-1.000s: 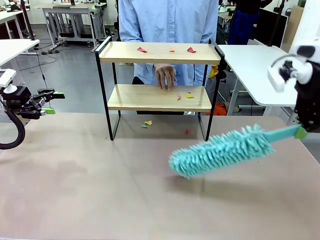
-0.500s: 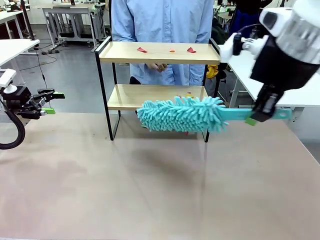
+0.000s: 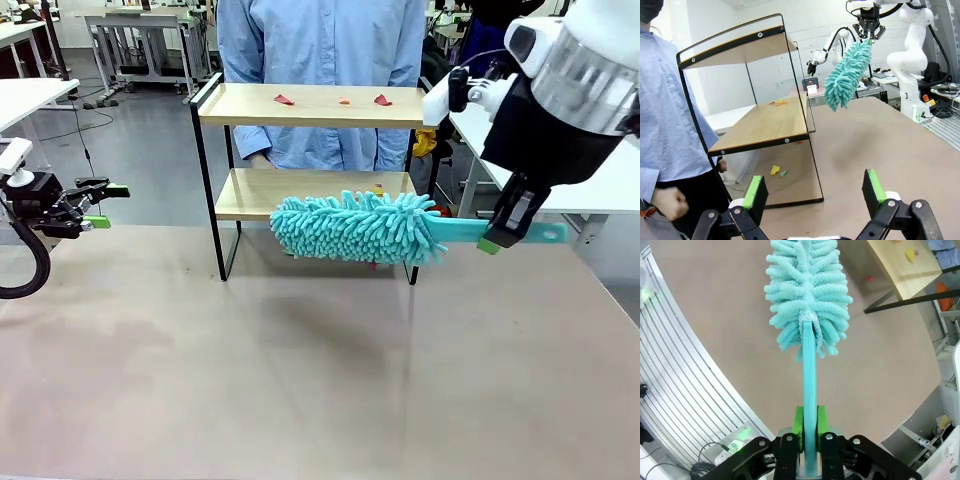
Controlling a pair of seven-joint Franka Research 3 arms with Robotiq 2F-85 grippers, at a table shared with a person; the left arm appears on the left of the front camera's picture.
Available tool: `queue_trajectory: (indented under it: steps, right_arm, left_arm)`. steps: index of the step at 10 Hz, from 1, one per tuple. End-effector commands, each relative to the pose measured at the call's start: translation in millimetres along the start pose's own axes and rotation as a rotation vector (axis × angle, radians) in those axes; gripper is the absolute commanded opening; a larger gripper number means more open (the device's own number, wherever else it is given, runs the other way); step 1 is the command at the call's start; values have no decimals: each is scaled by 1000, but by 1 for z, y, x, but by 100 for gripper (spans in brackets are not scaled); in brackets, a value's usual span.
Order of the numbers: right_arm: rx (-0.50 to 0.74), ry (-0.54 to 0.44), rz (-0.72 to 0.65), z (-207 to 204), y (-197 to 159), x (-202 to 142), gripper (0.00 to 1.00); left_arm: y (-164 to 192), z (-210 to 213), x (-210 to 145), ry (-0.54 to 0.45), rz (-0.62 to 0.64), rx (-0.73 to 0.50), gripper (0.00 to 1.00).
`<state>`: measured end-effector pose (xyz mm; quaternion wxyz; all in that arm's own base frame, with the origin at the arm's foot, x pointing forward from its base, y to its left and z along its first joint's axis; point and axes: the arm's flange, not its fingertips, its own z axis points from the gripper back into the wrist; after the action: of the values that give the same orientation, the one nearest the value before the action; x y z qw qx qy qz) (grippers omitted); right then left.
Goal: Clean the shelf.
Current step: Clean the specific section of the Shelf indicated by the human with the Duster.
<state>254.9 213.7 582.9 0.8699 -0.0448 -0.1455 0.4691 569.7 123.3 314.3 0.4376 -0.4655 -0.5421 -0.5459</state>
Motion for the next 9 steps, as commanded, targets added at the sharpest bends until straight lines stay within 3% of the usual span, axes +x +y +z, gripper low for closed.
queue_trajectory:
  steps: [1, 3, 9]
  right_arm:
    - [-83, -55, -33, -5, 29, 24, 13]
    - [-136, -149, -138, -10, 57, 56, 13]
    - [-242, -181, -395, -70, 74, 144, 13]
  left_arm:
    - [0, 0, 3, 0, -4, -4, 100]
    - [0, 0, 3, 0, -4, -4, 100]
    - [0, 0, 3, 0, -4, -4, 100]
